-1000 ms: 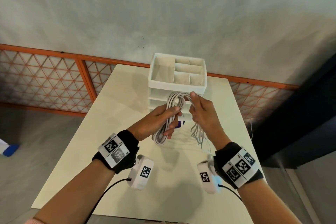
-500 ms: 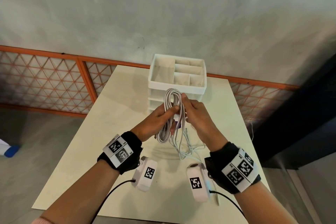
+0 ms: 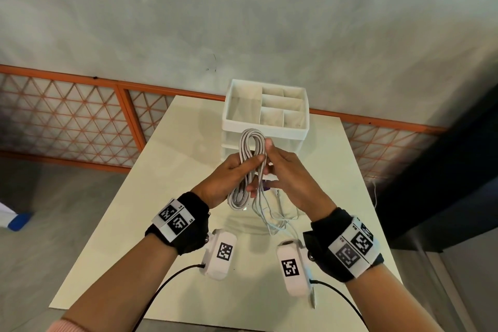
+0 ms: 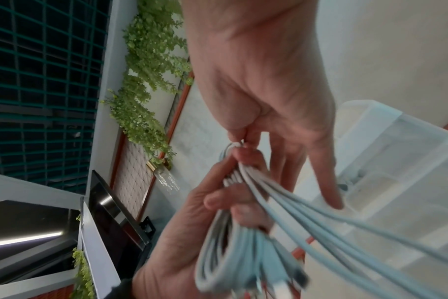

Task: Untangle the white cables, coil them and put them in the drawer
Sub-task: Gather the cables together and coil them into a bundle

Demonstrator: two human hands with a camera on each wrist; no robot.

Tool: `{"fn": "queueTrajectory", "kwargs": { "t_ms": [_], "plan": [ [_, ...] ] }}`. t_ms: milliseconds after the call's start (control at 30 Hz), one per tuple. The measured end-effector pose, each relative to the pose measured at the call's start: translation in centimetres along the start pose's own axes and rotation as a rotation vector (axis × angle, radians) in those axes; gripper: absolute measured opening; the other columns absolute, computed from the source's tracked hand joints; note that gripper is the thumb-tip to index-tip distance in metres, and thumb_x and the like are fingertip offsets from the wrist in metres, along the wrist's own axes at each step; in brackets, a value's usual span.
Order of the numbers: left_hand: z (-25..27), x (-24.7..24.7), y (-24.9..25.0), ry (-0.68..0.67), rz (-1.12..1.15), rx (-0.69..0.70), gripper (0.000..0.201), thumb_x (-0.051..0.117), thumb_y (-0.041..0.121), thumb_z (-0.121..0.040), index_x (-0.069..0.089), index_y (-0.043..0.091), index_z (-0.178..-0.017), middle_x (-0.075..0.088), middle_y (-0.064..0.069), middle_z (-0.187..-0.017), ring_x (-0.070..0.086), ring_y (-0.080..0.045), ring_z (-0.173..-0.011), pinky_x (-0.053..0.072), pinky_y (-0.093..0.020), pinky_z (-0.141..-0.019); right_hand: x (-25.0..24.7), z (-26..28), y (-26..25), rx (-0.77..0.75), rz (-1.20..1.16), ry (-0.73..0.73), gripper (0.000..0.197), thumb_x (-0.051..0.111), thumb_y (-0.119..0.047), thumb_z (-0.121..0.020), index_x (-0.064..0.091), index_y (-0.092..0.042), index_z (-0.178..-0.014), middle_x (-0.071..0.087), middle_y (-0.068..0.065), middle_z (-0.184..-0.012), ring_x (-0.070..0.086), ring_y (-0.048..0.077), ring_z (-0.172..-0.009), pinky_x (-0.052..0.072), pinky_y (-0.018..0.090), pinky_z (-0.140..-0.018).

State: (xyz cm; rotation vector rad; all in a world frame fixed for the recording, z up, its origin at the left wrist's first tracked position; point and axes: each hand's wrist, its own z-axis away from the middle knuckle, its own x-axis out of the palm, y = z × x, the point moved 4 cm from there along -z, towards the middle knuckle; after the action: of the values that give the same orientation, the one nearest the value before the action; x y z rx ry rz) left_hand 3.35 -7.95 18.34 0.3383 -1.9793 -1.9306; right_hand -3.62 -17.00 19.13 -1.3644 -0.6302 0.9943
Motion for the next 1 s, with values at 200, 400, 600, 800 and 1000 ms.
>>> {"fn": "queueTrajectory", "kwargs": {
  "t_ms": [200,400,600,800,1000],
  "plan": [
    [-0.4,-1.6,0.0,0.062,0.107,-0.007,0.033,0.043,0.033,-0.099,0.056,0.010,-0.080,0.038,-0.002,-0.047,0.044,-0.023,-0.047,0.049,-0.029,-0.053,2.1,0.2,0.8,0.080,0.006,-0.193,0.060,0.005,-0.054,-0.095,0.047,-0.023,-0.125,0.066,-0.007,-0.070,0.062,0.007,-0.058,0.054,0.023,-0.063],
    [-0.3,-3.6,-0.3,0.164,0.087,0.058,0.025,0.041,0.023,-0.101,0.056,0.006,-0.092,0.056,0.007,-0.062,0.038,-0.009,-0.041,0.047,-0.025,-0.050,0.5,0.5,-0.2,-0.054,0.411,-0.249,0.039,0.044,-0.048,-0.094,0.047,-0.009,-0.102,0.054,0.005,-0.068,0.049,0.014,-0.057,0.046,0.019,-0.058],
    [-0.6,-5.2,-0.6,0.408,0.078,0.117,0.029,0.041,0.024,-0.101,0.056,0.007,-0.083,0.058,0.004,-0.059,0.048,-0.011,-0.045,0.048,-0.023,-0.049,1.9,0.4,-0.6,-0.338,0.479,-0.129,0.026,0.056,-0.016,-0.093,0.056,-0.011,-0.119,0.065,0.001,-0.076,0.057,0.000,-0.060,0.043,0.010,-0.062],
    [-0.7,-5.5,-1.1,0.489,0.051,0.171,0.031,0.040,0.024,-0.101,0.051,0.008,-0.077,0.047,-0.001,-0.058,0.045,-0.012,-0.049,0.040,-0.022,-0.050,3.7,1.2,-2.3,-0.453,0.614,-0.208,0.022,0.041,-0.018,-0.100,0.061,-0.008,-0.096,0.051,-0.014,-0.064,0.053,0.010,-0.052,0.042,0.011,-0.056],
    [-1.0,-5.3,-2.1,0.566,0.195,0.124,0.024,0.042,0.027,-0.100,0.053,0.014,-0.083,0.049,0.003,-0.066,0.050,-0.006,-0.061,0.043,-0.019,-0.058,5.2,0.9,-1.7,-0.402,0.839,-0.359,0.041,0.030,-0.020,-0.102,0.034,-0.007,-0.141,0.053,0.014,-0.097,0.049,0.022,-0.077,0.041,0.030,-0.073]
  ]
}}
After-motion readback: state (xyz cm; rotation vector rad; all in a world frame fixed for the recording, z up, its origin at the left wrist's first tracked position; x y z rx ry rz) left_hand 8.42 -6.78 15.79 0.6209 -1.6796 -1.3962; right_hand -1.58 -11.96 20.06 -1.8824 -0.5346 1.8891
